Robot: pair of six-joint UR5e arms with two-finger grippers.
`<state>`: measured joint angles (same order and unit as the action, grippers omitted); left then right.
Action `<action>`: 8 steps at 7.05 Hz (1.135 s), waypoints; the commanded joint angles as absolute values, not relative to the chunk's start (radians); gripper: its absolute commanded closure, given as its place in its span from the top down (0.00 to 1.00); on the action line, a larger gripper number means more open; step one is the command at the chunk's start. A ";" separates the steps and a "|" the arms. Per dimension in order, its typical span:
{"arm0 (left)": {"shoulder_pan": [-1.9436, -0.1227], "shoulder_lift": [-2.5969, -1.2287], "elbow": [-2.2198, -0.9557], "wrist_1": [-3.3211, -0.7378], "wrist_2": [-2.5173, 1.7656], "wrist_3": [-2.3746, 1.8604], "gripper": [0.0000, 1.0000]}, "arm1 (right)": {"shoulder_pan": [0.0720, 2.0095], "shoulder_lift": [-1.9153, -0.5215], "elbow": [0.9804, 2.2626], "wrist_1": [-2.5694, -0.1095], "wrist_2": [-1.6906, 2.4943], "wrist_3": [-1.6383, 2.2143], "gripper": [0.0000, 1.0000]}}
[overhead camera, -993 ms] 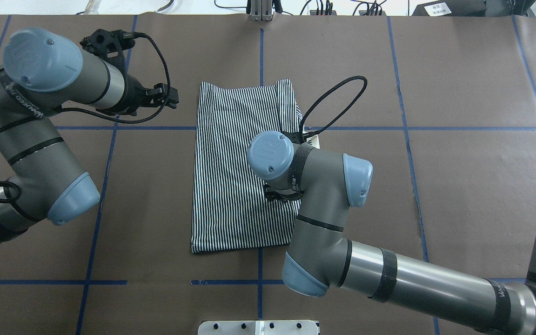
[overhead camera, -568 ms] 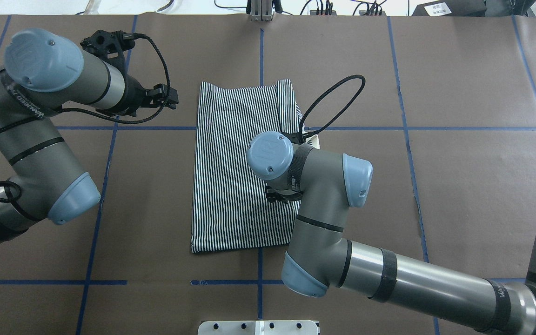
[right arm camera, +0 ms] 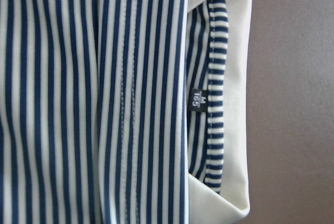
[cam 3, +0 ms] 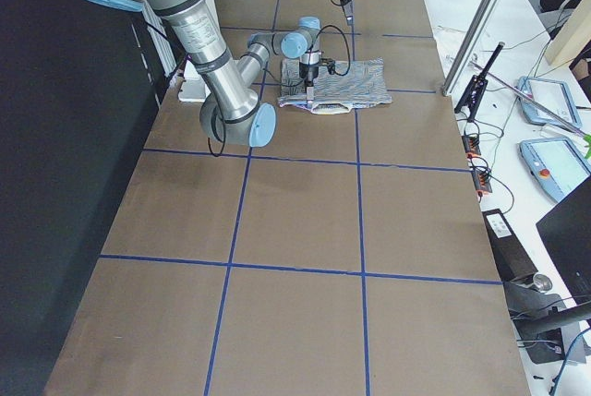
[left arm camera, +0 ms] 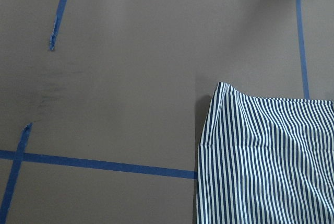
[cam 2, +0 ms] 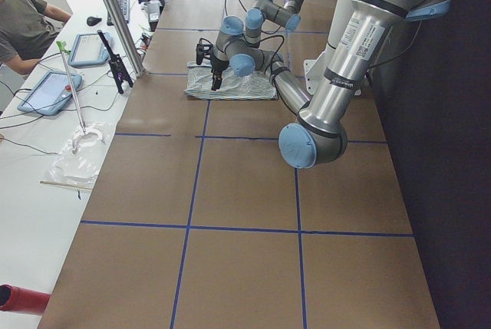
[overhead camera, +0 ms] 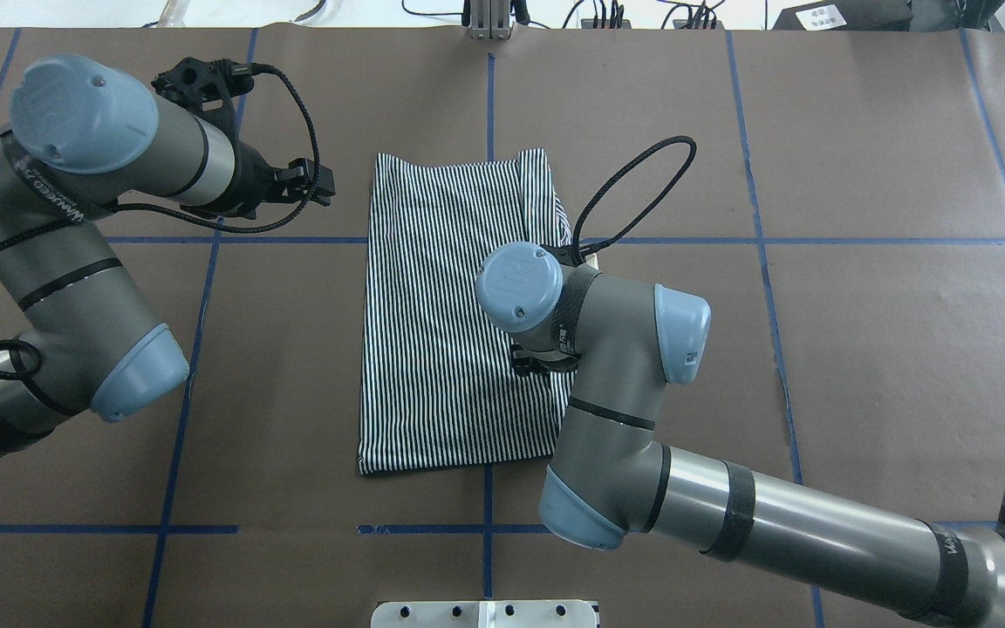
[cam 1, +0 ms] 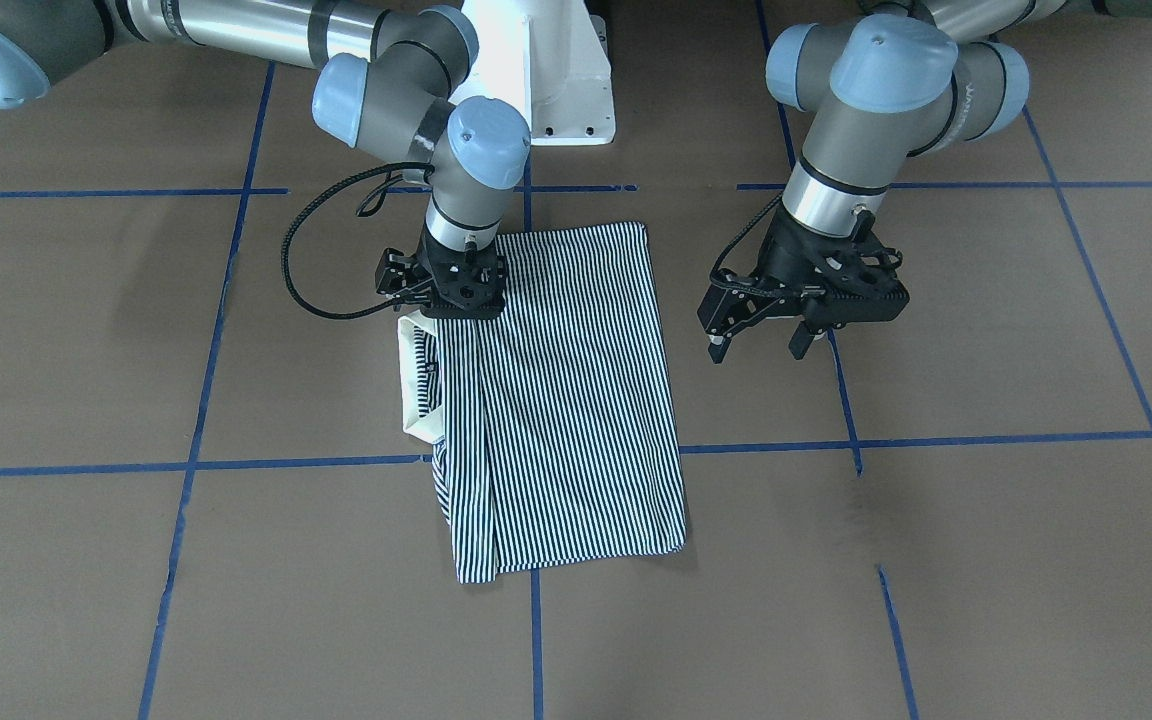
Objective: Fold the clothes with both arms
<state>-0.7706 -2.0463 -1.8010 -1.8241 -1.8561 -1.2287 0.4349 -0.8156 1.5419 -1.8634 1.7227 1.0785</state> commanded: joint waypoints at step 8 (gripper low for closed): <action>-0.767 -2.048 -1.798 -1.832 -1.856 -1.232 1.00 | 0.514 -1.042 1.727 -1.925 1.680 0.908 1.00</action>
